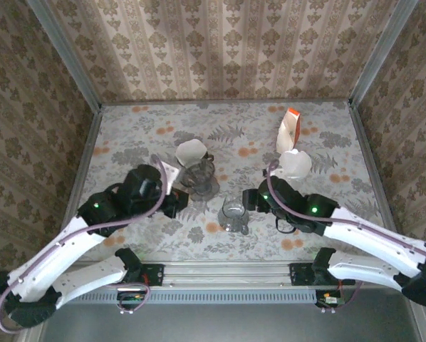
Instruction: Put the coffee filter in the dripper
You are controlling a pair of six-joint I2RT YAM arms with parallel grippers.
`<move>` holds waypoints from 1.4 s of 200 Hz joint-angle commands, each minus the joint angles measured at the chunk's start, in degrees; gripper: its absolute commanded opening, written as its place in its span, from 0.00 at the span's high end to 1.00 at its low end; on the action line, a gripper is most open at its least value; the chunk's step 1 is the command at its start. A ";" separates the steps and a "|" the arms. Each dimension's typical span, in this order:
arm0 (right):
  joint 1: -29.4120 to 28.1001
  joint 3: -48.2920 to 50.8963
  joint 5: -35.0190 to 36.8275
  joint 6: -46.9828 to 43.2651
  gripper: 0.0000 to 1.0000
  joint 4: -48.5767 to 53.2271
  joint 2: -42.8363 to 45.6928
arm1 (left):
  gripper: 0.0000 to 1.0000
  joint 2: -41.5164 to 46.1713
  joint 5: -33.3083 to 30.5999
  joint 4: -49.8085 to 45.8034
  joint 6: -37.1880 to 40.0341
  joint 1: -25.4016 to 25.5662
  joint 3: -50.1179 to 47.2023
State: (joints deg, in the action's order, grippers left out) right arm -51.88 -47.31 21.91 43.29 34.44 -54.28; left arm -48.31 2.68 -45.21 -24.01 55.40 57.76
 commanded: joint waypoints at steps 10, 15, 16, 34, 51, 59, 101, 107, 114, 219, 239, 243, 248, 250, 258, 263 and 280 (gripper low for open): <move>0.72 -1.60 8.30 -1.08 0.16 6.46 4.79 | 1.00 -5.11 -12.48 7.47 1.45 11.28 -1.32; 0.72 -1.72 8.50 -1.25 0.16 6.72 5.11 | 1.00 -5.97 -12.91 9.11 1.91 12.08 -1.54; 0.77 -1.77 8.54 -1.26 0.16 6.75 5.22 | 1.00 -6.21 -12.94 9.45 1.93 12.18 -1.57; 0.86 -2.09 9.20 -1.30 0.16 7.82 6.29 | 1.00 -9.98 -11.70 14.43 2.94 12.37 -2.11; 0.88 -1.67 9.59 -1.10 0.16 8.51 7.62 | 1.00 -12.77 -11.34 17.19 4.92 12.38 -2.03; 0.94 -1.35 9.72 -1.10 0.16 8.84 8.40 | 1.00 -13.81 -11.16 18.62 5.79 12.37 -2.50; 1.54 -0.46 10.70 -0.91 0.16 10.87 11.79 | 1.00 -16.52 -8.71 25.55 6.84 12.45 -6.79; 1.68 -0.49 10.78 -0.97 0.16 11.08 12.13 | 1.00 -16.55 -8.59 25.94 6.79 12.53 -7.11; 1.86 -0.50 10.94 -1.04 0.16 11.42 12.48 | 1.00 -16.55 -8.57 25.93 6.70 12.63 -7.51; 3.32 -1.37 10.70 -1.98 0.16 12.62 14.11 | 1.00 -14.70 -11.09 27.60 5.38 14.48 -13.32; 3.31 -1.56 10.61 -1.98 0.16 12.67 14.03 | 1.00 -14.74 -11.08 27.91 5.62 14.50 -13.69; 3.36 -1.64 10.61 -1.98 0.16 12.73 14.06 | 1.00 -14.72 -11.07 27.90 5.64 14.48 -13.73; 3.36 -1.73 10.61 -2.02 0.16 12.80 14.05 | 1.00 -14.70 -11.09 27.84 5.64 14.48 -13.89; 3.34 -1.73 10.61 -1.97 0.16 12.84 14.08 | 1.00 -14.64 -11.04 27.88 5.66 14.48 -13.90; 3.40 -1.82 10.61 -1.89 0.16 12.94 14.17 | 1.00 -14.40 -11.02 27.86 5.64 14.50 -14.17; 3.41 -1.82 10.61 -1.89 0.16 12.94 14.19 | 1.00 -14.20 -10.90 27.85 5.62 14.48 -14.32; 3.45 -1.82 10.70 -1.80 0.16 13.12 14.28 | 1.00 -13.41 -10.72 27.98 5.47 14.56 -14.78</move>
State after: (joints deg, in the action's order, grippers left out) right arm -48.80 -48.01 31.31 42.17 45.50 -40.84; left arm -63.68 -7.35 -19.14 -18.50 69.36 43.81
